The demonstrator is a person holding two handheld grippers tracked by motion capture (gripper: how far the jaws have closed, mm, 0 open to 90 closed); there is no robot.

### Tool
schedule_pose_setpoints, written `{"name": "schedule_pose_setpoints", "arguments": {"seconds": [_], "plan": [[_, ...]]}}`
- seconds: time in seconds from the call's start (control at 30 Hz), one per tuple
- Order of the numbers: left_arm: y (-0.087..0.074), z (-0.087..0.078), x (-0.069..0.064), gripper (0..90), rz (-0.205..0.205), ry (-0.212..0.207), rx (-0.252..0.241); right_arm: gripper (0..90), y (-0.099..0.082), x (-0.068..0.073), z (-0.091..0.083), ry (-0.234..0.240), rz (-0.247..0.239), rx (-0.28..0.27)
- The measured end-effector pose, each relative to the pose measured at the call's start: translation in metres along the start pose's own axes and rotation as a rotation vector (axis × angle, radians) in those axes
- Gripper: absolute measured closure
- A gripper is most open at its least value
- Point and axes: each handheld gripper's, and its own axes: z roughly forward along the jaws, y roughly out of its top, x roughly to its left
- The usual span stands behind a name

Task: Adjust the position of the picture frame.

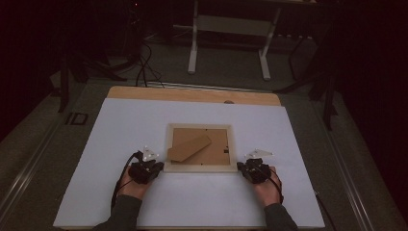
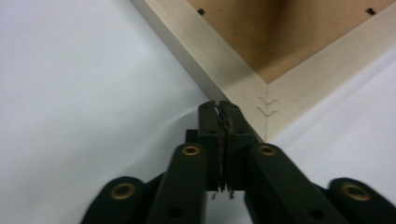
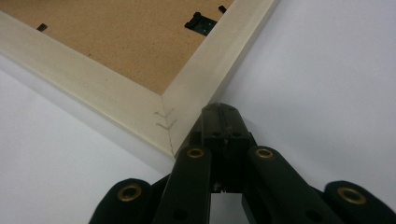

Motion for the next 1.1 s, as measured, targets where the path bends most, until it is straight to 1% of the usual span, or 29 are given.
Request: {"name": "schedule_pose_setpoints", "arguments": {"seconds": [0.03, 0.13, 0.2, 0.37, 0.53, 0.7, 0.8, 0.87, 0.93, 1.0, 1.1], "plan": [[0.0, 0.0, 0.0, 82.6, -0.003, 0.001, -0.004, 90.0, 0.0, 0.0, 0.0, 0.004, -0.004, -0.002], [0.001, -0.001, 0.0, 81.0, -0.002, 0.009, -0.018, 90.0, 0.001, -0.001, -0.001, 0.011, -0.01, -0.008], [0.001, -0.002, 0.0, 79.0, -0.006, 0.023, -0.023, 89.8, 0.002, -0.001, -0.001, 0.012, -0.016, -0.016], [0.0, -0.004, 0.005, 72.3, -0.034, 0.047, -0.037, 84.9, 0.002, -0.002, -0.003, 0.012, -0.025, -0.032], [0.0, -0.006, 0.01, 66.5, -0.068, 0.046, -0.054, 78.4, 0.001, -0.005, -0.005, 0.009, -0.023, -0.043], [0.0, -0.009, 0.013, 62.7, -0.087, 0.046, -0.078, 73.5, 0.0, -0.009, -0.005, 0.016, -0.011, -0.047], [0.0, -0.01, 0.015, 59.5, -0.101, 0.046, -0.087, 72.5, 0.0, -0.009, -0.006, 0.021, -0.01, -0.056], [0.0, -0.01, 0.016, 58.0, -0.103, 0.048, -0.085, 71.4, 0.0, -0.01, -0.007, 0.024, -0.008, -0.061], [0.0, -0.01, 0.014, 57.6, -0.094, 0.061, -0.083, 70.6, 0.0, -0.011, -0.008, 0.024, -0.008, -0.062], [0.0, -0.009, 0.013, 57.3, -0.086, 0.061, -0.083, 70.5, 0.0, -0.011, -0.008, 0.024, -0.008, -0.064], [0.001, -0.009, 0.013, 57.0, -0.084, 0.064, -0.085, 70.1, 0.0, -0.011, -0.008, 0.024, -0.008, -0.065]]}}
